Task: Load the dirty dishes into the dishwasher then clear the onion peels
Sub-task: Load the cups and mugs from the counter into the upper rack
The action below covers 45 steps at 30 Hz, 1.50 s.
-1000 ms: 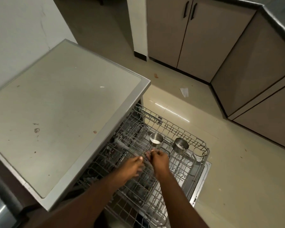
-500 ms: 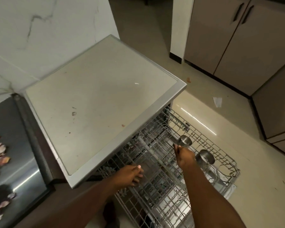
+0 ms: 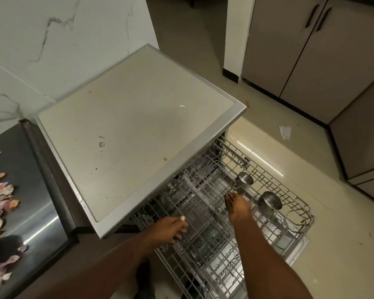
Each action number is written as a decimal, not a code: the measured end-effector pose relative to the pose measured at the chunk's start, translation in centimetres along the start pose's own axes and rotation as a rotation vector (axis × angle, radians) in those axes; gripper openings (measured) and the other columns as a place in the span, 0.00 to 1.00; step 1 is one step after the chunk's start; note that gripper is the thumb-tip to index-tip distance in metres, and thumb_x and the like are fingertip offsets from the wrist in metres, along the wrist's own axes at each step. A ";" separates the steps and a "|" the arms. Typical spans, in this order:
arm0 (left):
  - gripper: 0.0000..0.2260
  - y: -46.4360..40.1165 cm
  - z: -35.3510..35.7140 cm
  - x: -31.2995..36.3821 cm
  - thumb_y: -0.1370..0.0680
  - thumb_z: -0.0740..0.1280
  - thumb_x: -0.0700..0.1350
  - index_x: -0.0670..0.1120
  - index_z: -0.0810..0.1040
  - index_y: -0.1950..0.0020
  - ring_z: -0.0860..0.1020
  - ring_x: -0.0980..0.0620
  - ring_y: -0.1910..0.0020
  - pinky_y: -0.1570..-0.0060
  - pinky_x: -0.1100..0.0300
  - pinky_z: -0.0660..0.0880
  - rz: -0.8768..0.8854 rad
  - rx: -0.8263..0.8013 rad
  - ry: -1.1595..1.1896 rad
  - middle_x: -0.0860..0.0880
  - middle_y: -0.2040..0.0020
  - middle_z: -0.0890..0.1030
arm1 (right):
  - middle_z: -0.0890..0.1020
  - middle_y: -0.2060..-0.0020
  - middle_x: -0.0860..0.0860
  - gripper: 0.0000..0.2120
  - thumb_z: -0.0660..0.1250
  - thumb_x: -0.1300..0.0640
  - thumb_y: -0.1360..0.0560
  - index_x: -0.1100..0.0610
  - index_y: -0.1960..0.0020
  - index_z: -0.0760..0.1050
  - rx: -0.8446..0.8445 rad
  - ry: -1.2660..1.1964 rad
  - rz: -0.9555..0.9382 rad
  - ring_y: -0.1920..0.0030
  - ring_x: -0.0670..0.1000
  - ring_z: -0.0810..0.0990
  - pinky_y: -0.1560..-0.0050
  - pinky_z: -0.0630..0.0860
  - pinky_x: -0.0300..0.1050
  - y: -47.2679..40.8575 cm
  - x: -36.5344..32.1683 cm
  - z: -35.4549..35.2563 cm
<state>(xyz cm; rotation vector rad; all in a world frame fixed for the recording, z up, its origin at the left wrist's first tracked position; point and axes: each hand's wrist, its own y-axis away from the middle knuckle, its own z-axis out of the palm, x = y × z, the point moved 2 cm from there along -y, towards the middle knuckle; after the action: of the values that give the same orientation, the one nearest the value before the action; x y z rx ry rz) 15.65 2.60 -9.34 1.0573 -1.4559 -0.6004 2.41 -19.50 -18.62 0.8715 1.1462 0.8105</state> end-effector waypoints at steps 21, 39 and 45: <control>0.17 8.4 -6.6 2.1 0.13 0.57 0.57 0.47 0.80 0.39 0.82 0.54 0.55 0.57 0.64 0.80 0.335 -0.071 0.260 0.50 0.46 0.85 | 0.85 0.44 0.57 0.13 0.69 0.62 0.19 0.58 0.35 0.79 0.032 0.148 -0.480 0.46 0.56 0.85 0.41 0.83 0.54 16.7 6.5 6.3; 0.15 20.6 -27.3 -16.0 0.13 0.59 0.49 0.40 0.79 0.37 0.82 0.58 0.58 0.55 0.65 0.78 0.661 0.346 0.668 0.51 0.50 0.84 | 0.86 0.47 0.57 0.11 0.66 0.64 0.20 0.53 0.44 0.84 -0.518 0.377 -0.769 0.57 0.50 0.86 0.56 0.83 0.38 33.2 27.9 27.7; 0.08 27.1 -32.1 -21.5 0.16 0.64 0.48 0.53 0.80 0.38 0.79 0.61 0.43 0.40 0.60 0.76 0.766 0.982 0.137 0.57 0.43 0.83 | 0.88 0.52 0.50 0.11 0.67 0.63 0.18 0.51 0.42 0.84 -0.815 0.858 -0.718 0.50 0.53 0.87 0.47 0.82 0.50 36.8 35.1 29.1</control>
<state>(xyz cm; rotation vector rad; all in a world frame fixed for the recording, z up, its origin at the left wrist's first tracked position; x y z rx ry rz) 37.30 40.21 9.13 1.0845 -1.8959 0.8014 34.93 23.13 5.00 -0.6241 1.5251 0.9295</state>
